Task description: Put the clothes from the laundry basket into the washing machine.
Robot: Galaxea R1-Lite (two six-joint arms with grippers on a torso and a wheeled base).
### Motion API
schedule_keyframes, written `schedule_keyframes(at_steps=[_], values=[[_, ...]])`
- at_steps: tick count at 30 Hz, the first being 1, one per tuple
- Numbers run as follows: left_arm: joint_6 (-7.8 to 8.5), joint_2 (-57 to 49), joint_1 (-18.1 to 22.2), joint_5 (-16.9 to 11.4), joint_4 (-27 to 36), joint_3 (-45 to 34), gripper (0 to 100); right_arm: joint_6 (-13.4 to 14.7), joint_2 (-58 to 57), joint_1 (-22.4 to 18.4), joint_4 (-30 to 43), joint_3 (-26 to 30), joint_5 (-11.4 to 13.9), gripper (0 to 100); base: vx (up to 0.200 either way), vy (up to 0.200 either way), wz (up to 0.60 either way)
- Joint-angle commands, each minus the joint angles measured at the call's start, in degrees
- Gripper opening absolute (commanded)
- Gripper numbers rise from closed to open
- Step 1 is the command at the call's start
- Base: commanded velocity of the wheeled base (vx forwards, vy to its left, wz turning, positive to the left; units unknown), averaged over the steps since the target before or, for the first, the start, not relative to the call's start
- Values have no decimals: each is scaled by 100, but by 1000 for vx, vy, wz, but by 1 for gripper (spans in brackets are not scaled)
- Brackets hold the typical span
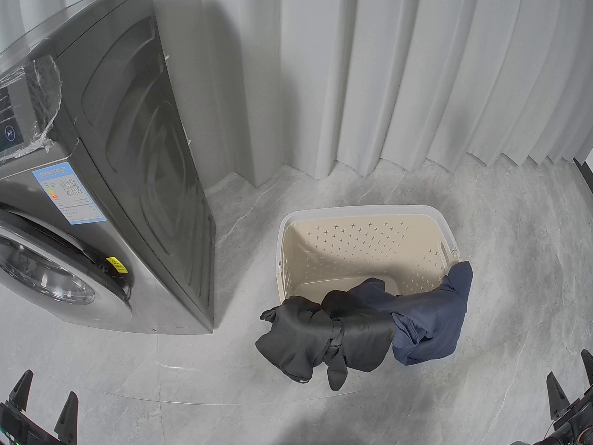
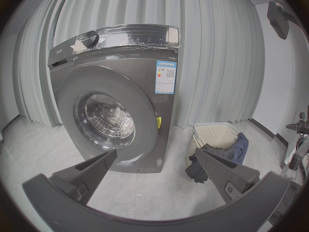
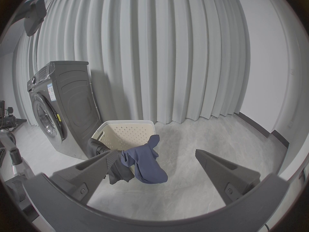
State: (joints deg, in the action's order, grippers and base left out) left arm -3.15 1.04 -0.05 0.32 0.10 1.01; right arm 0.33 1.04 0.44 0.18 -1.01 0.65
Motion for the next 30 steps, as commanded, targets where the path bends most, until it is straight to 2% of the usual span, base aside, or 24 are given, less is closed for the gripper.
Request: schedule_keyframes(at_steps=[1, 11, 30], values=[[-2, -60, 5, 3, -1, -92, 100, 2, -104, 0, -1, 101, 6, 100, -200, 0, 0], [-2, -60, 5, 3, -1, -92, 100, 2, -104, 0, -1, 101, 6, 100, -20, 0, 0], [-2, -60, -4, 3, -1, -92, 100, 2, -104, 0, -1, 101, 6, 100, 0, 200, 0]])
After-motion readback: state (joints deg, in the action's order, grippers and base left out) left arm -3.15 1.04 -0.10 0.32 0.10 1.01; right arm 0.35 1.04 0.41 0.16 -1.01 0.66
